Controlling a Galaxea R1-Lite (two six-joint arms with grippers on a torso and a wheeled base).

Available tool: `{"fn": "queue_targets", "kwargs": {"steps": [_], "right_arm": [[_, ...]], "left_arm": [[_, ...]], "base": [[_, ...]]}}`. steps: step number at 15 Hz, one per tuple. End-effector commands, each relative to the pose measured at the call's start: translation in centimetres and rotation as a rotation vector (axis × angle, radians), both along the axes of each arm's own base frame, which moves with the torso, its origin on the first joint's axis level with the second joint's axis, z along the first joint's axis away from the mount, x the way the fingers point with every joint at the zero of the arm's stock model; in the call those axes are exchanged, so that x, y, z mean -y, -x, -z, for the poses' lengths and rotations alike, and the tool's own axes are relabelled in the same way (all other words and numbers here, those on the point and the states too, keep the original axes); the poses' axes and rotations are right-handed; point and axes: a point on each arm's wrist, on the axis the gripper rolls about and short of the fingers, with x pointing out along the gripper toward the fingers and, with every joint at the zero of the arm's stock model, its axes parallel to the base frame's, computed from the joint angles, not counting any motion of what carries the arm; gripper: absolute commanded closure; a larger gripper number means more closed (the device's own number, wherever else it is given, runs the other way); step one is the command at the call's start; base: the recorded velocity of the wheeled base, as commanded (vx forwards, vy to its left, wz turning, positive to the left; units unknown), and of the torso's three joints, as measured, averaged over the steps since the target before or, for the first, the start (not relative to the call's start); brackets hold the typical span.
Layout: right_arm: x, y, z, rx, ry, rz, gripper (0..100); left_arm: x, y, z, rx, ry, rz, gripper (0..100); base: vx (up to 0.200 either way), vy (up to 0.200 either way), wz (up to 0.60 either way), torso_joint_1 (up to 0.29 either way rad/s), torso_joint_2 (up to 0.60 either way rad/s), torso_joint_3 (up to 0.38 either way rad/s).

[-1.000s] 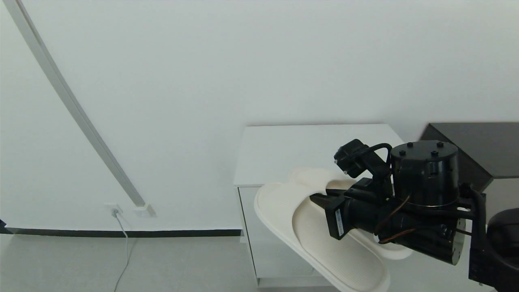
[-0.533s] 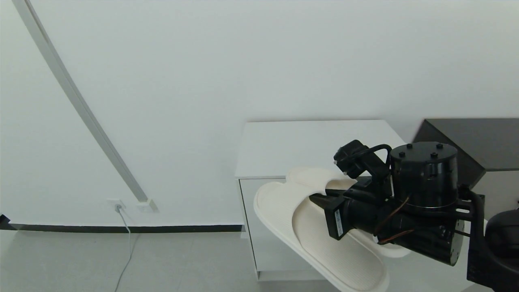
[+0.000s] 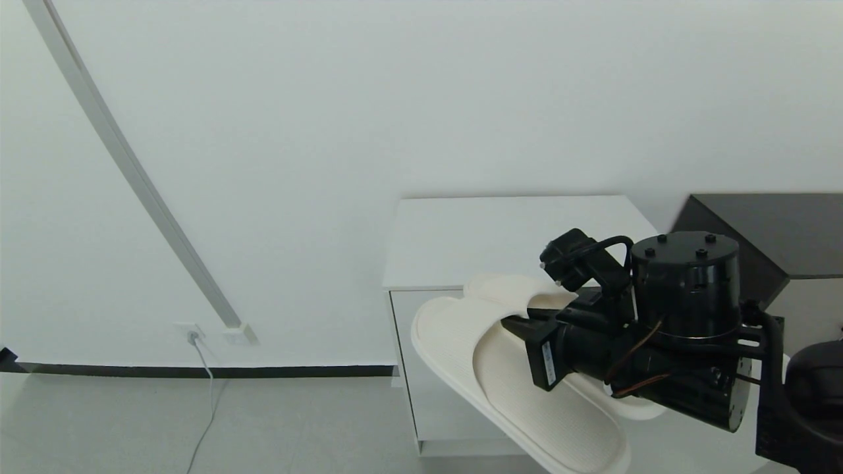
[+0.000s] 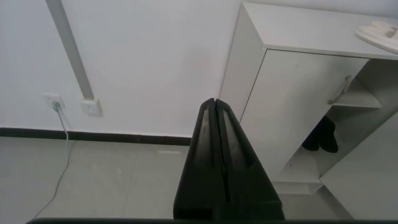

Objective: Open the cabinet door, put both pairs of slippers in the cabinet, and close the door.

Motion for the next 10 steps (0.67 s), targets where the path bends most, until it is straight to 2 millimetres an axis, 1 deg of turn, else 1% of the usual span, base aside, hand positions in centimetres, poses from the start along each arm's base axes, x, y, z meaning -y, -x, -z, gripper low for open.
{"fn": "queue_targets", "kwargs": {"steps": [1, 10], "right_arm": [[-0.06, -0.01, 0.19, -0.004, 0.004, -0.002, 100], [-0.17, 0.14, 0.13, -0.003, 0.001, -0.008, 100]], "left_arm": [[0.00, -0.01, 0.00, -0.002, 0.000, 0.000, 100], [0.00, -0.01, 0.00, -0.002, 0.000, 0.000, 100]], "base": [[0.000, -0.200, 0.00, -0.007, 0.00, 0.002], [0.000, -0.200, 0.00, 0.005, 0.01, 0.003]]}}
